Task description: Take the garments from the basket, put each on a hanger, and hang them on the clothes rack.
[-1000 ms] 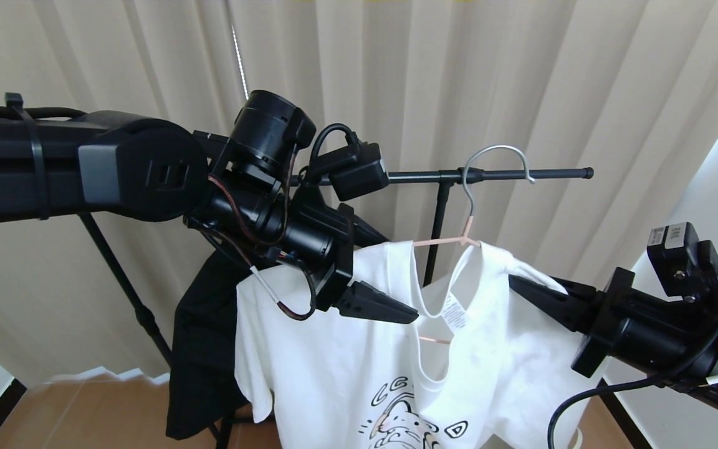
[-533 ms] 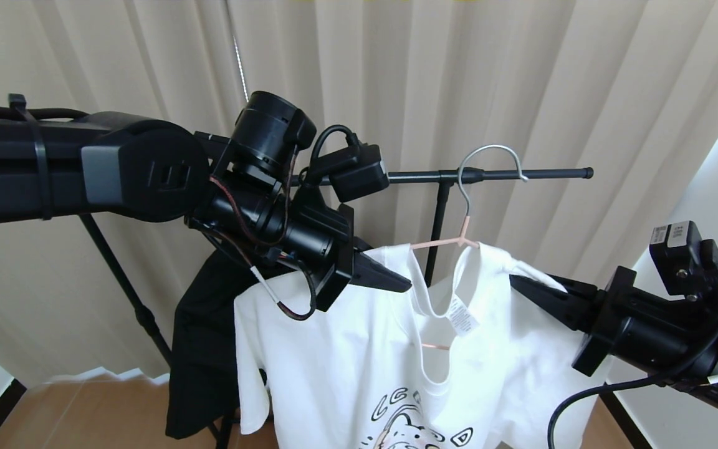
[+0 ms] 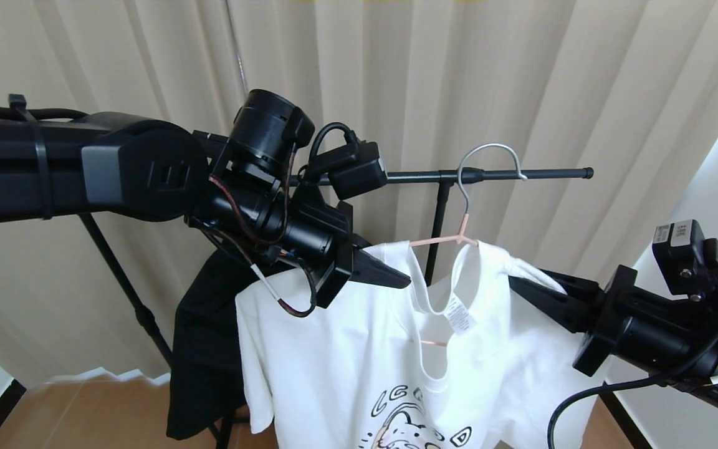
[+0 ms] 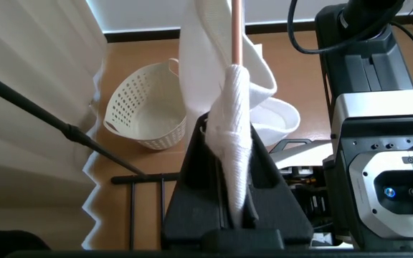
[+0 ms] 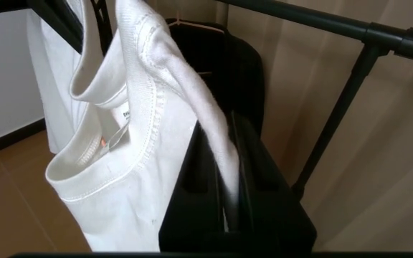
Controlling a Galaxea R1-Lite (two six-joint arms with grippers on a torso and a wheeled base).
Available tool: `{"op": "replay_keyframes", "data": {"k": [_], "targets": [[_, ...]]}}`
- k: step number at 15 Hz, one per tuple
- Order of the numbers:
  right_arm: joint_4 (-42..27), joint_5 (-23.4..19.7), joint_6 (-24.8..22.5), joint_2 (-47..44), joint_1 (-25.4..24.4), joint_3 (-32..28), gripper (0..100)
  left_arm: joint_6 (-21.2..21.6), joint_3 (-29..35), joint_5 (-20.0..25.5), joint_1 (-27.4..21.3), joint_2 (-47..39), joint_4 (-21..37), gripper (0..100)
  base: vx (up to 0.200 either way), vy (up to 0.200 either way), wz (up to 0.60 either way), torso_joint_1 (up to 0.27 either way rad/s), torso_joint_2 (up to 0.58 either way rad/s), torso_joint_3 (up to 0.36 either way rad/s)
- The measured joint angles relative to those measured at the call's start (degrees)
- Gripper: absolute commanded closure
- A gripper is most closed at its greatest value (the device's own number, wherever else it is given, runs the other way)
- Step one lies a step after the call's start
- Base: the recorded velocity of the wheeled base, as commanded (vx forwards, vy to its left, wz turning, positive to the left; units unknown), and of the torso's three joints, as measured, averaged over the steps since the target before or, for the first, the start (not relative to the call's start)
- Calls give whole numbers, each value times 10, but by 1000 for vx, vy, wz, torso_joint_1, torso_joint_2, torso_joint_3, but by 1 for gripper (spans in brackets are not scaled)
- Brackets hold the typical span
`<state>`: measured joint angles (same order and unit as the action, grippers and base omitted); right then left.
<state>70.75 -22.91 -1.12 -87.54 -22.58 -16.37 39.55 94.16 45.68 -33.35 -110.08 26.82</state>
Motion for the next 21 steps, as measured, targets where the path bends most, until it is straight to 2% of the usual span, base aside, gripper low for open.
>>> {"op": "replay_keyframes", "data": {"k": [7, 12, 16, 19, 21], "targets": [[-1, 1, -1, 10, 18, -3, 0, -1, -15, 0, 23, 14, -27, 100, 0, 0, 0, 0, 0, 0], [-2, 1, -4, 8, 38, -6, 0, -2, -114, 0, 48, 50, -160, 100, 0, 0, 0, 0, 0, 0], [-5, 1, -42, -1, 58, -8, 0, -17, -212, 0, 63, 98, -279, 100, 0, 0, 0, 0, 0, 0], [-6, 2, -66, -17, 73, -6, 0, -30, -246, 0, 71, 120, -308, 100, 0, 0, 0, 0, 0, 0], [-6, 4, -111, -37, 86, -4, 0, -39, -269, 0, 79, 138, -323, 100, 0, 0, 0, 0, 0, 0]]}}
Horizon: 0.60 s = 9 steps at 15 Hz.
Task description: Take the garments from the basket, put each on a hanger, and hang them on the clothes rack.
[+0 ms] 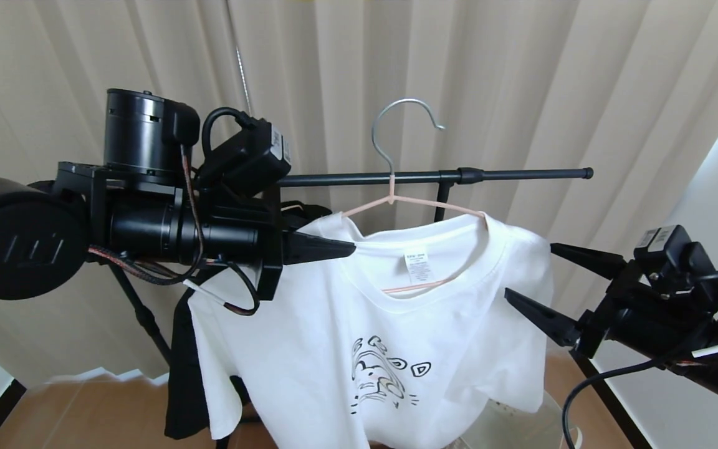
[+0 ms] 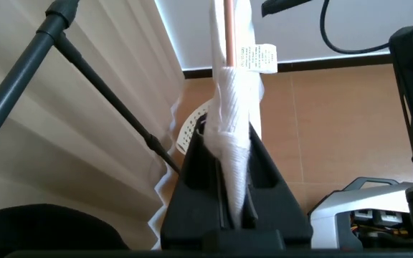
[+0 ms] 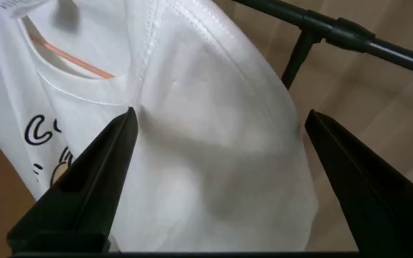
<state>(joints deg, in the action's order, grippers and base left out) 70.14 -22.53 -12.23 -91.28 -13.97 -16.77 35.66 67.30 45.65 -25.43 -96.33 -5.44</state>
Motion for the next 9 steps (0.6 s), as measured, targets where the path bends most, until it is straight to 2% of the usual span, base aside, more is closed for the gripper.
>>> {"op": "replay_keyframes", "data": {"k": [4, 9], "targets": [[3, 1, -42, -44, 20, 5, 0, -3, -31, 0, 17, 21, -19, 100, 0, 0, 0, 0, 0, 0], [12, 18, -47, -90, 22, 5, 0, -33, -58, 0, 19, 34, -58, 100, 0, 0, 0, 0, 0, 0]]}}
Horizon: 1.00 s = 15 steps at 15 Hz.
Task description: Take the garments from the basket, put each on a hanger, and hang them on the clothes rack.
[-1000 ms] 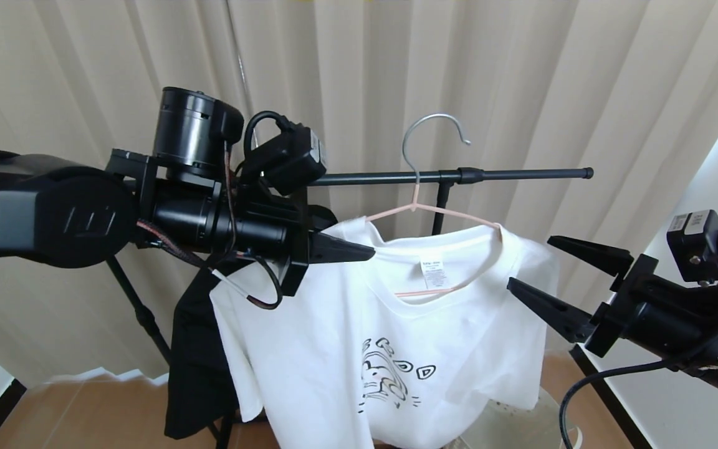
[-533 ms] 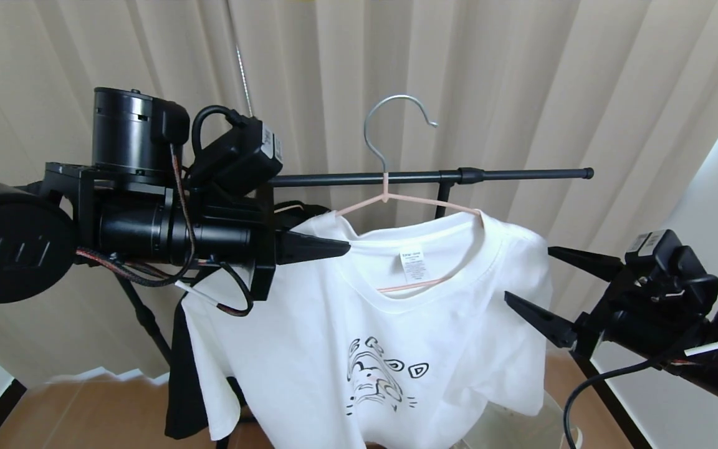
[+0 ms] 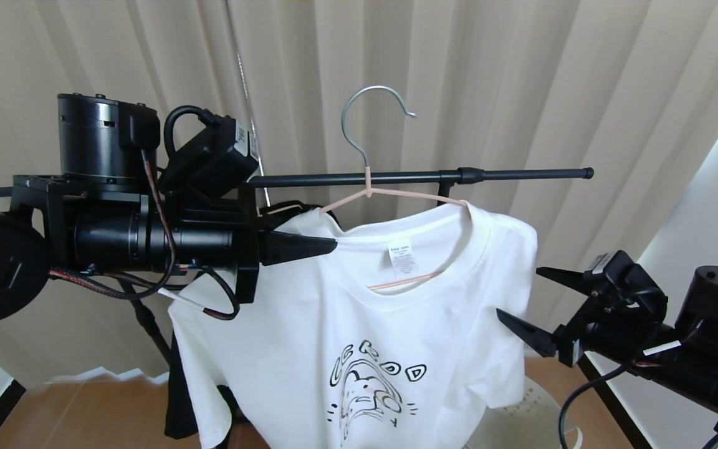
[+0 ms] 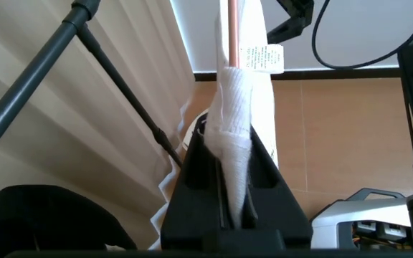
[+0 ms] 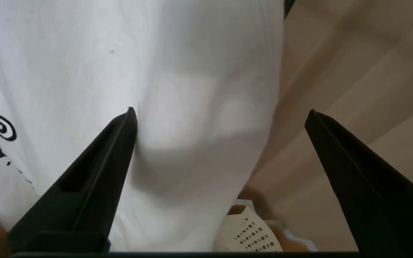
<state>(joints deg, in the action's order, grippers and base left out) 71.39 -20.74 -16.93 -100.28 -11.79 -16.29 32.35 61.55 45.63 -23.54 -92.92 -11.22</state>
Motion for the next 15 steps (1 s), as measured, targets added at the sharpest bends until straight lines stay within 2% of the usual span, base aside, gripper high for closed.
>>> {"op": "replay_keyframes", "data": {"k": [2, 3, 15], "targets": [[1, 2, 0, -7, -1, -1, 0, 0, -3, -1, 0, 3, 0, 100, 0, 0, 0, 0, 0, 0], [1, 2, 0, -9, -1, -2, 100, 0, -5, -1, 0, 5, 0, 100, 0, 0, 0, 0, 0, 0], [1, 1, 2, -23, 47, -33, 100, 0, -30, -2, 14, 30, -1, 100, 0, 0, 0, 0, 0, 0]]}}
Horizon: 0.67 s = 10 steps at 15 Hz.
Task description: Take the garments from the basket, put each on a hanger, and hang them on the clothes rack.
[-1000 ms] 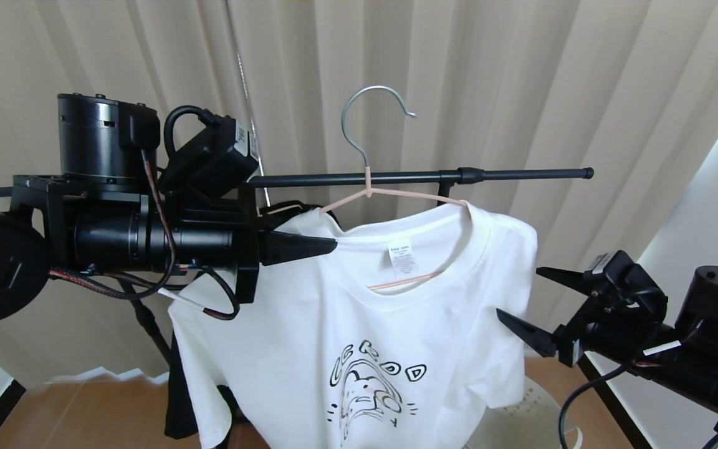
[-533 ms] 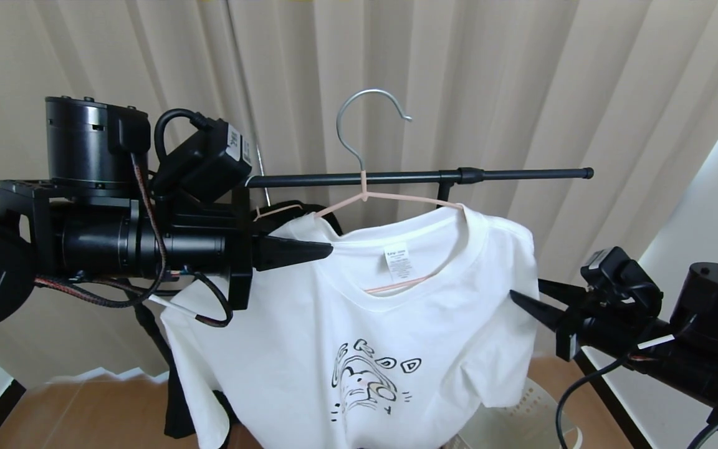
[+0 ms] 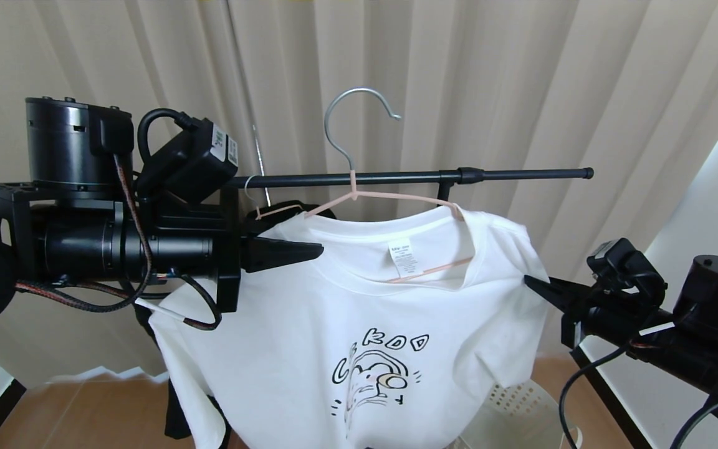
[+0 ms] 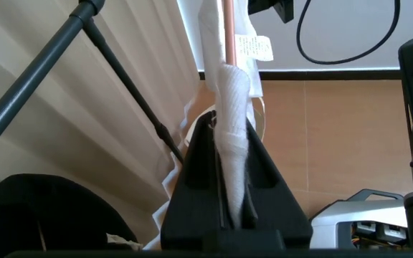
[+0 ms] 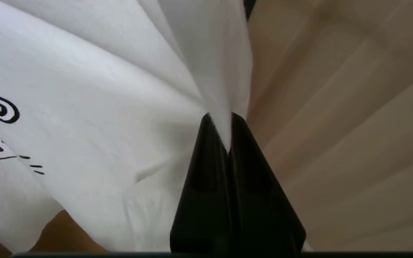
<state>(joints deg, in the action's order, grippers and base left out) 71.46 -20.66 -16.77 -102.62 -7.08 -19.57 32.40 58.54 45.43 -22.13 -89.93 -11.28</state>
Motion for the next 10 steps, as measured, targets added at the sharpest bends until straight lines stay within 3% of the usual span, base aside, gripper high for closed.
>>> {"op": "replay_keyframes", "data": {"k": [6, 7, 10], "targets": [[0, -4, 0, 16, -7, 21, 100, 0, -3, -1, 5, 4, 0, 100, 0, 0, 0, 0, 0, 0], [0, -5, -1, 24, -11, 30, 0, -1, -3, -1, 5, 4, 0, 100, 0, 0, 0, 0, 0, 0], [0, -5, -3, 49, -21, 39, 0, -8, -6, -3, 10, 4, 0, 100, 0, 0, 0, 0, 0, 0]]}}
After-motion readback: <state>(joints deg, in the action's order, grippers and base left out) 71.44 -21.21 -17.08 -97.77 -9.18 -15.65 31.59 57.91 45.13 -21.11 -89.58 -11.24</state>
